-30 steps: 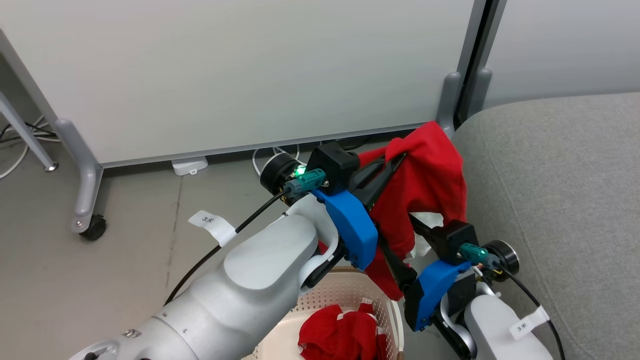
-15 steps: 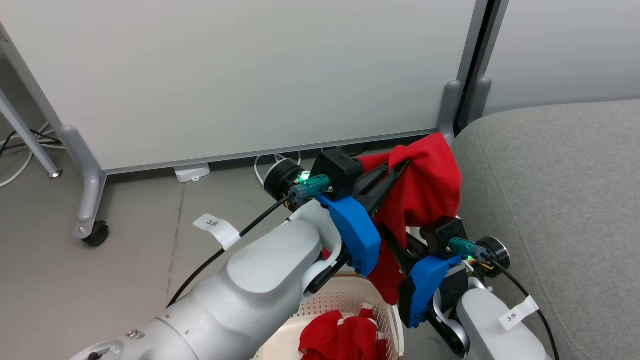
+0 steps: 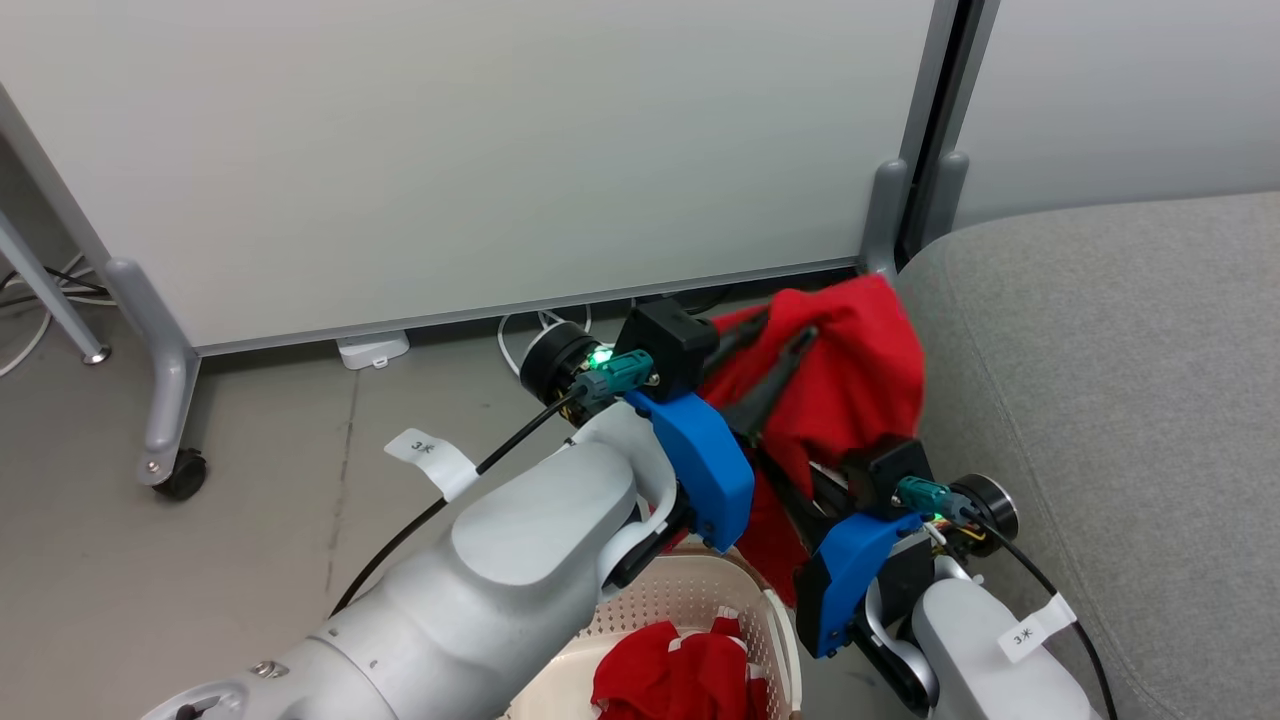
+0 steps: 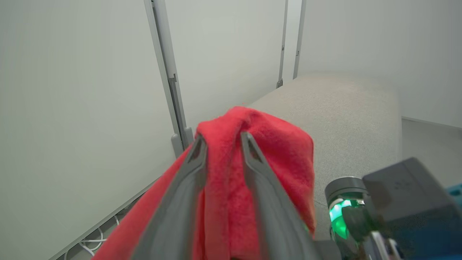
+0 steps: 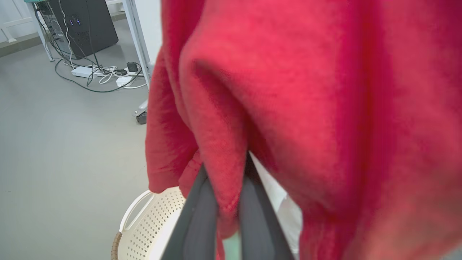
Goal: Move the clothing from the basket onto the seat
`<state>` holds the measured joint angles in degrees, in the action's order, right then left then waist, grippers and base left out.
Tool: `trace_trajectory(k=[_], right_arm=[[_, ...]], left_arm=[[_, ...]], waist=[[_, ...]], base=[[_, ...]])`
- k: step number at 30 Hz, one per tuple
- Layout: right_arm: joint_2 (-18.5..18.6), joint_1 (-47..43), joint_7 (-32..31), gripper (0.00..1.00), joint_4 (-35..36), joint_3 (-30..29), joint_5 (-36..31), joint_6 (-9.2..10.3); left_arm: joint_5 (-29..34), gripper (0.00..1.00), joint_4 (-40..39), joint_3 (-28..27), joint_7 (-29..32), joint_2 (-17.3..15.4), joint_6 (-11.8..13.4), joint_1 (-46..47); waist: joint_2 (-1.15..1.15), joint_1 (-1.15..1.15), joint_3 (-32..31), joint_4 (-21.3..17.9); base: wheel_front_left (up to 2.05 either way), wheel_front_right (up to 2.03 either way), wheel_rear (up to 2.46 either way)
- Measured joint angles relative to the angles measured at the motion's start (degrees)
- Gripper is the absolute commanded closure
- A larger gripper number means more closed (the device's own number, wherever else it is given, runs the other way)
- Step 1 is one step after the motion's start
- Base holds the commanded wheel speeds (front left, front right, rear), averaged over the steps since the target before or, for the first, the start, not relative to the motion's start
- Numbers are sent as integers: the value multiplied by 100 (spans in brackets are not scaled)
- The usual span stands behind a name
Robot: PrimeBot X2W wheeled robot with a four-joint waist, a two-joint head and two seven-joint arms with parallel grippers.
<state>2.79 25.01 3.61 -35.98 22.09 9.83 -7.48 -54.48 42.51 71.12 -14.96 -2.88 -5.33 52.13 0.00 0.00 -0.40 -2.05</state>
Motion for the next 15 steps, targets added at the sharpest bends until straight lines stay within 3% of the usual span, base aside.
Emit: trace_trajectory(k=[10, 15], right_arm=[[1, -1, 0, 100, 5, -45, -8, 0], [1, -1, 5, 100, 15, -109, -18, 0]], left_arm=[[-42, 0, 91, -26, -3, 0, 27, 4], [141, 0, 27, -415, -4, -33, 130, -47]], waist=[[0, 0, 17, 5], [0, 0, 48, 0]], base=[[0, 0, 0], [0, 0, 0]])
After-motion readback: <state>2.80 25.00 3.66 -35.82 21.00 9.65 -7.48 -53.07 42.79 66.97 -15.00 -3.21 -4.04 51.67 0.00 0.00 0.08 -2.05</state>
